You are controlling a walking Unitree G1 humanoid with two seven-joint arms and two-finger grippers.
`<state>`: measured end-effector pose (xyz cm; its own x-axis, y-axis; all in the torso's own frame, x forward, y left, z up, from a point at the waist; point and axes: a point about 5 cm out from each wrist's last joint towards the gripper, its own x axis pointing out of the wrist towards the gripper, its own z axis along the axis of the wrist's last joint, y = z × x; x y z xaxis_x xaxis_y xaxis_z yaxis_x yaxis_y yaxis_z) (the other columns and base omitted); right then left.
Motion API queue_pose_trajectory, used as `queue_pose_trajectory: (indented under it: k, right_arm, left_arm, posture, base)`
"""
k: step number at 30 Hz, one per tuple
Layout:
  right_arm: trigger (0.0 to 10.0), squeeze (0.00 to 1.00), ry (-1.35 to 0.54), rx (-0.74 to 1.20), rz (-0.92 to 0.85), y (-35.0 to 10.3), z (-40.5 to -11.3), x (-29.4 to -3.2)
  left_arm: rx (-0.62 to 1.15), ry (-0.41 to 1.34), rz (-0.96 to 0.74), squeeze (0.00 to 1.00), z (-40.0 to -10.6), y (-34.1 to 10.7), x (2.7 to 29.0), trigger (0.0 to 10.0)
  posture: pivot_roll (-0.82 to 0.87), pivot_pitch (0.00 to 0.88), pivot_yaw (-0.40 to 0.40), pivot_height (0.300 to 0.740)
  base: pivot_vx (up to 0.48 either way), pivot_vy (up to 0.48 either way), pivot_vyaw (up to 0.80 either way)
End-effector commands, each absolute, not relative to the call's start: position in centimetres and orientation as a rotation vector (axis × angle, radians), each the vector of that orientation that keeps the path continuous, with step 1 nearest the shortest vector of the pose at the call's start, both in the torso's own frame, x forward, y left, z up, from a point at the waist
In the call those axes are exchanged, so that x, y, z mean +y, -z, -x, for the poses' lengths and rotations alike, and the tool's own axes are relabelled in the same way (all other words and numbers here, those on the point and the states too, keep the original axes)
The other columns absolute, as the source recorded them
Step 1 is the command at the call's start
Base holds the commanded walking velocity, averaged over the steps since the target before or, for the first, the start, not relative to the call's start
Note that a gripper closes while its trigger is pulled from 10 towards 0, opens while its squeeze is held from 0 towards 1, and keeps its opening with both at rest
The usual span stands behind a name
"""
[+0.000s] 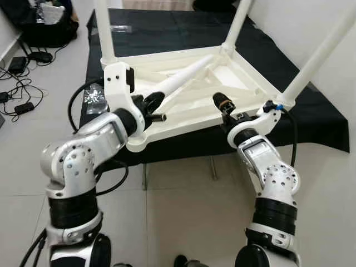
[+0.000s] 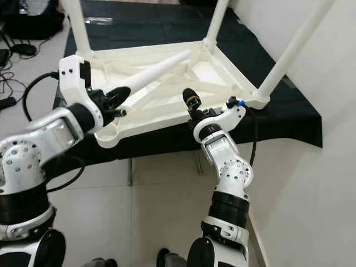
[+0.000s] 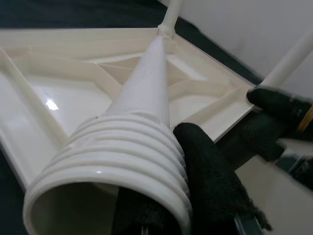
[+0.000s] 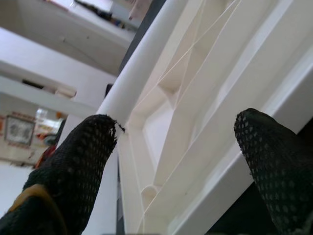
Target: Building children table
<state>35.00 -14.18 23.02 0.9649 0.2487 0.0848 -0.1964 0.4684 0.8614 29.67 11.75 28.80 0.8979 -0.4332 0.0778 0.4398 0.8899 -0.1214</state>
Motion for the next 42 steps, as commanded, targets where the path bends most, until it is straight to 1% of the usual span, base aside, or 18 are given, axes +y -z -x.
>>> queue_pose_trajectory:
  k: [1, 4, 5, 7, 8, 9, 13, 14, 18, 21, 23, 25, 26, 27, 28, 31, 38, 42]
  right_arm:
    - [10.0, 0.0, -0.317, 0.07, -1.07, -23.0, -35.2, -13.9]
    - [10.0, 0.0, -0.321, 0.078, -1.07, -23.1, -35.4, -14.0]
    - [10.0, 0.0, -0.324, 0.088, -1.07, -23.1, -35.6, -14.0]
    - [10.0, 0.0, -0.338, 0.103, -1.083, -23.0, -35.8, -13.8]
    - [10.0, 0.0, -0.338, 0.103, -1.083, -23.0, -35.8, -13.8]
    - [10.0, 0.0, -0.344, 0.105, -1.089, -23.0, -35.8, -13.7]
    - [10.0, 0.0, -0.344, 0.108, -1.083, -22.9, -35.9, -13.6]
    - [10.0, 0.0, -0.345, 0.113, -1.083, -22.8, -35.9, -13.6]
    - [10.0, 0.0, -0.386, 0.096, -1.11, -23.1, -36.0, -13.8]
    - [10.0, 0.0, -0.435, 0.093, -1.147, -23.1, -36.2, -14.1]
    - [10.0, 0.0, -0.435, 0.093, -1.147, -23.1, -36.2, -14.1]
    - [10.0, 0.0, -0.467, 0.107, -1.18, -22.9, -36.3, -14.2]
    - [10.0, 0.0, -0.467, 0.107, -1.18, -22.9, -36.3, -14.2]
    - [10.0, 0.0, -0.487, 0.108, -1.2, -22.8, -36.4, -14.2]
    - [10.0, 0.0, -0.504, 0.109, -1.228, -22.8, -36.4, -14.2]
    - [10.0, 0.0, -0.508, 0.101, -1.257, -22.6, -36.6, -14.3]
    - [10.0, 0.0, -0.482, 0.041, -1.311, -22.6, -37.0, -15.7]
    - [10.0, 0.0, -0.422, 0.043, -1.321, -21.7, -37.4, -16.9]
  left_arm:
    - [-0.154, 0.486, -0.022, 0.0, -28.7, -29.2, 11.1, 0.0]
    - [-0.187, 0.485, -0.046, 0.0, -28.3, -29.0, 11.2, 0.0]
    - [-0.224, 0.474, -0.084, 0.0, -28.0, -28.8, 11.3, 0.0]
    - [-0.297, 0.466, -0.092, 0.0, -27.3, -28.8, 11.5, 0.0]
    - [-0.297, 0.466, -0.092, 0.0, -27.3, -28.8, 11.5, 0.0]
    - [-0.332, 0.459, -0.13, 0.0, -27.1, -28.8, 11.5, 0.0]
    - [-0.348, 0.449, -0.122, 0.0, -27.0, -28.9, 11.6, 0.0]
    - [-0.353, 0.449, -0.12, 0.0, -26.9, -29.0, 11.6, 10.0]
    - [-0.376, 0.465, -0.084, 0.0, -26.3, -29.0, 11.6, 10.0]
    - [-0.409, 0.501, -0.11, 0.0, -25.6, -28.4, 11.3, 10.0]
    - [-0.409, 0.501, -0.11, 0.0, -25.6, -28.4, 11.3, 10.0]
    - [-0.435, 0.558, -0.139, 0.0, -24.9, -27.9, 10.6, 10.0]
    - [-0.435, 0.558, -0.139, 0.0, -24.9, -27.9, 10.6, 10.0]
    - [-0.446, 0.603, -0.143, 0.0, -24.4, -27.6, 10.1, 10.0]
    - [-0.453, 0.641, -0.127, 0.0, -24.0, -27.5, 9.7, 10.0]
    - [-0.461, 0.681, -0.096, 0.0, -23.7, -27.4, 9.3, 10.0]
    - [-0.466, 0.671, -0.074, 0.0, -23.7, -27.5, 9.7, 10.0]
    - [-0.493, 0.635, -0.091, 0.0, -24.0, -27.9, 10.2, 10.0]
  posture:
    - [0.07, 0.171, -0.15, 0.74]
    - [0.07, 0.173, -0.153, 0.74]
    - [0.07, 0.171, -0.153, 0.74]
    - [0.07, 0.171, -0.154, 0.74]
    - [0.07, 0.171, -0.154, 0.74]
    - [0.07, 0.171, -0.159, 0.74]
    - [0.08, 0.172, -0.161, 0.74]
    - [0.08, 0.172, -0.161, 0.74]
    - [0.07, 0.171, -0.159, 0.74]
    - [0.08, 0.171, -0.161, 0.74]
    - [0.08, 0.171, -0.161, 0.74]
    - [0.08, 0.171, -0.162, 0.74]
    - [0.08, 0.171, -0.162, 0.74]
    - [0.08, 0.172, -0.161, 0.74]
    - [0.08, 0.173, -0.16, 0.74]
    - [0.08, 0.173, -0.163, 0.74]
    - [0.08, 0.173, -0.165, 0.74]
    - [0.08, 0.172, -0.168, 0.74]
  base:
    - [0.0, 0.0, 0.0]
    - [0.0, 0.0, 0.0]
    - [0.0, 0.0, 0.0]
    - [0.0, 0.0, 0.0]
    - [0.0, 0.0, 0.0]
    - [0.0, 0.0, 0.0]
    - [0.0, 0.0, 0.0]
    - [0.0, 0.0, 0.0]
    - [0.0, 0.0, 0.0]
    - [0.0, 0.0, 0.0]
    - [0.0, 0.0, 0.0]
    - [0.0, 0.0, 0.0]
    - [0.0, 0.0, 0.0]
    - [0.0, 0.0, 0.0]
    - [0.0, 0.0, 0.0]
    - [0.0, 0.0, 0.0]
    - [0.0, 0.0, 0.0]
    - [0.0, 0.0, 0.0]
